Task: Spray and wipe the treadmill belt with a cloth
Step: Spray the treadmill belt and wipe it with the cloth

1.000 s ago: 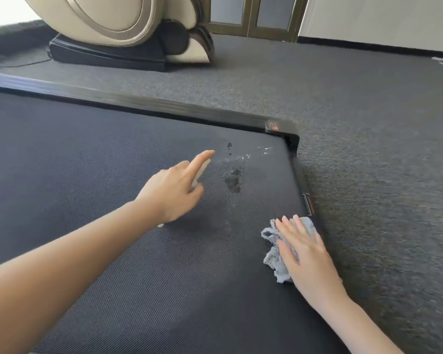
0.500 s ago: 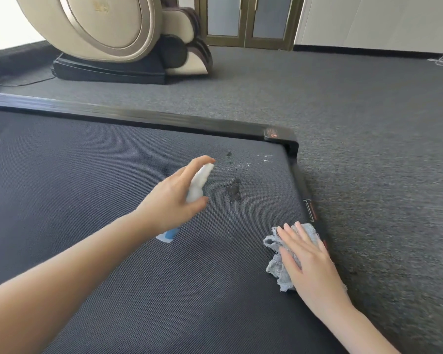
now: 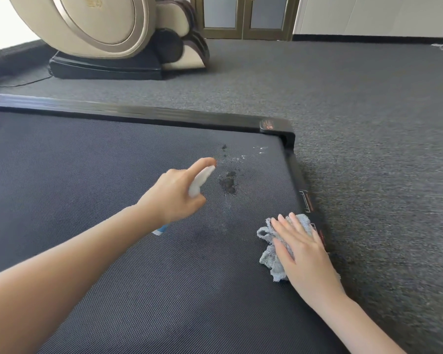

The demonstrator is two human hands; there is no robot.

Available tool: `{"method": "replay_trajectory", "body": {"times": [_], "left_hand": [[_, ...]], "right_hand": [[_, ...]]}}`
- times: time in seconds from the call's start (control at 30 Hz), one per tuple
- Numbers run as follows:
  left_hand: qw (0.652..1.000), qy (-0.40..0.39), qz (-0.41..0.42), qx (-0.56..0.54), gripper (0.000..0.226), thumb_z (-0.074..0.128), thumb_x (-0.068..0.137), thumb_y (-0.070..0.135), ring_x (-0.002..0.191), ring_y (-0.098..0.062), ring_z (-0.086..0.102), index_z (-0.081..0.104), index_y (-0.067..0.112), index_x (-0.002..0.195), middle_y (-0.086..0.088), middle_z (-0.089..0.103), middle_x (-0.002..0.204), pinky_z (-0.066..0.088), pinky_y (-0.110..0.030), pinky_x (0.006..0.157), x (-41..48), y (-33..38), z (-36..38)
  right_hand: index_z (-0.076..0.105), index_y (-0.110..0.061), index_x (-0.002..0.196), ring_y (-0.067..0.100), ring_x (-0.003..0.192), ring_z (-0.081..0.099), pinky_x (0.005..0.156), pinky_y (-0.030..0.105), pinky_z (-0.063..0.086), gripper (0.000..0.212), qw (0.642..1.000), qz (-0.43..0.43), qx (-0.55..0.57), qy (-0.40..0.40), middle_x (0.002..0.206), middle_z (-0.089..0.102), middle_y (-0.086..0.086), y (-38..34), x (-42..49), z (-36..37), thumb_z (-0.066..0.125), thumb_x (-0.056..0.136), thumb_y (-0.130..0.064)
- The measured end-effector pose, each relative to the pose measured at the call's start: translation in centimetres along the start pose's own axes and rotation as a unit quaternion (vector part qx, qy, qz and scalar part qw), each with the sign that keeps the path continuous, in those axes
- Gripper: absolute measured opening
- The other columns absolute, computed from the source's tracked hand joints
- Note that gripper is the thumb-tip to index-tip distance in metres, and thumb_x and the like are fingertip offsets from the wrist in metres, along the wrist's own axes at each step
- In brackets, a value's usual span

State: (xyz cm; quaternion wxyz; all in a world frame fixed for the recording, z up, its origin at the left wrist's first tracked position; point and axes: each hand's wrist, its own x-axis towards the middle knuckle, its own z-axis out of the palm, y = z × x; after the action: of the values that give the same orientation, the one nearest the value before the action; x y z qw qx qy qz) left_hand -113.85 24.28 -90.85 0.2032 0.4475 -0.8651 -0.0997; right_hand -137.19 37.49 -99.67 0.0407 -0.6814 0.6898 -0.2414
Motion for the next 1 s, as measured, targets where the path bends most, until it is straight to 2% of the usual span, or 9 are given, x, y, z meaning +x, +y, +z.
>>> {"method": "replay_trajectory", "body": {"times": [0.07, 0.17, 0.27, 0.43, 0.5, 0.63, 0.7, 0.87, 1.0], "left_hand": [[1.0, 0.025, -0.01, -0.002, 0.061, 0.049, 0.066, 0.029, 0.055, -0.022, 0.047, 0.039, 0.036, 0.126, 0.005, 0.046, 0.053, 0.044, -0.031, 0.064, -0.6, -0.3, 0.3], [0.999, 0.049, -0.023, -0.004, 0.056, 0.054, 0.068, 0.025, 0.056, -0.022, 0.046, 0.035, 0.039, 0.119, 0.007, 0.044, 0.053, 0.043, -0.031, 0.064, -1.7, -1.1, 0.4], [0.999, 0.03, -0.019, 0.018, 0.055, 0.061, 0.076, 0.021, 0.06, -0.022, 0.048, 0.036, 0.036, 0.123, 0.007, 0.047, 0.057, 0.042, -0.032, 0.065, -2.2, -2.1, 0.2], [1.0, 0.013, -0.017, 0.02, 0.059, 0.067, 0.081, 0.037, 0.073, -0.024, 0.051, 0.036, 0.03, 0.13, -0.001, 0.055, 0.071, 0.043, -0.034, 0.071, -1.1, -2.0, 0.3], [0.999, 0.014, -0.033, 0.018, 0.058, 0.066, 0.081, 0.031, 0.076, -0.028, 0.053, 0.035, 0.031, 0.131, -0.002, 0.054, 0.073, 0.045, -0.036, 0.074, 0.2, -1.7, 0.6], [0.998, -0.003, -0.069, 0.002, 0.059, 0.057, 0.082, 0.018, 0.076, -0.031, 0.052, 0.032, 0.034, 0.132, 0.0, 0.048, 0.07, 0.04, -0.033, 0.065, 3.4, -0.8, 1.3], [0.997, -0.003, -0.074, 0.006, 0.059, 0.055, 0.081, 0.016, 0.076, -0.031, 0.052, 0.033, 0.034, 0.132, 0.0, 0.046, 0.067, 0.04, -0.033, 0.064, 5.3, -0.4, 1.7], [0.992, 0.072, -0.101, 0.019, 0.056, 0.051, 0.08, 0.011, 0.075, -0.034, 0.049, 0.036, 0.034, 0.129, 0.0, 0.041, 0.064, 0.041, -0.035, 0.06, 8.8, 0.2, 2.2], [0.984, 0.121, -0.13, 0.032, 0.055, 0.048, 0.081, 0.008, 0.074, -0.033, 0.047, 0.037, 0.03, 0.131, -0.003, 0.045, 0.068, 0.039, -0.034, 0.061, 10.0, -0.5, 2.4]], "right_hand": [[0.045, -0.023, 0.139, 0.003, 0.139, 0.019, 0.11, 0.017, -0.002, 0.064, 1.0, 0.002, -0.001, 0.001, 0.144, 0.041, -0.01, 0.0, 0.0, 0.1, 0.016, 0.088, -0.049], [0.045, -0.024, 0.139, 0.003, 0.14, 0.018, 0.112, 0.02, 0.0, 0.064, 1.0, 0.003, 0.004, 0.002, 0.145, 0.041, -0.008, 0.0, -0.1, 0.1, 0.016, 0.088, -0.049], [0.045, -0.023, 0.139, 0.003, 0.14, 0.018, 0.114, 0.026, 0.006, 0.064, 1.0, 0.003, 0.002, 0.003, 0.145, 0.041, -0.008, 0.0, -0.1, 0.1, 0.016, 0.088, -0.049], [0.043, -0.024, 0.14, 0.002, 0.14, 0.016, 0.114, 0.022, 0.003, 0.065, 1.0, 0.004, -0.001, -0.001, 0.146, 0.039, -0.009, 0.0, -0.1, 0.1, 0.016, 0.087, -0.05], [0.043, -0.025, 0.14, 0.002, 0.14, 0.016, 0.114, 0.02, 0.001, 0.064, 1.0, 0.004, -0.002, -0.002, 0.146, 0.038, -0.01, 0.0, -0.1, 0.1, 0.016, 0.087, -0.05], [0.048, -0.024, 0.137, 0.006, 0.139, 0.022, 0.111, 0.013, -0.003, 0.059, 1.0, 0.008, -0.001, 0.01, 0.142, 0.044, -0.008, 0.0, -0.2, 0.3, 0.021, 0.09, -0.046], [0.049, -0.025, 0.136, 0.006, 0.139, 0.025, 0.112, 0.014, 0.0, 0.056, 1.0, 0.007, -0.004, 0.015, 0.141, 0.046, -0.009, 0.0, -0.2, 0.4, 0.024, 0.091, -0.045], [0.041, -0.033, 0.14, -0.005, 0.14, 0.013, 0.116, 0.027, 0.01, 0.06, 1.0, 0.014, 0.011, 0.007, 0.144, 0.034, -0.021, 0.3, -0.1, 0.5, 0.017, 0.089, -0.052], [0.055, -0.025, 0.131, 0.003, 0.136, 0.023, 0.109, 0.033, 0.018, 0.05, 1.0, 0.003, -0.007, 0.025, 0.135, 0.053, -0.01, 0.2, 0.3, 0.8, 0.032, 0.09, -0.042]]}}
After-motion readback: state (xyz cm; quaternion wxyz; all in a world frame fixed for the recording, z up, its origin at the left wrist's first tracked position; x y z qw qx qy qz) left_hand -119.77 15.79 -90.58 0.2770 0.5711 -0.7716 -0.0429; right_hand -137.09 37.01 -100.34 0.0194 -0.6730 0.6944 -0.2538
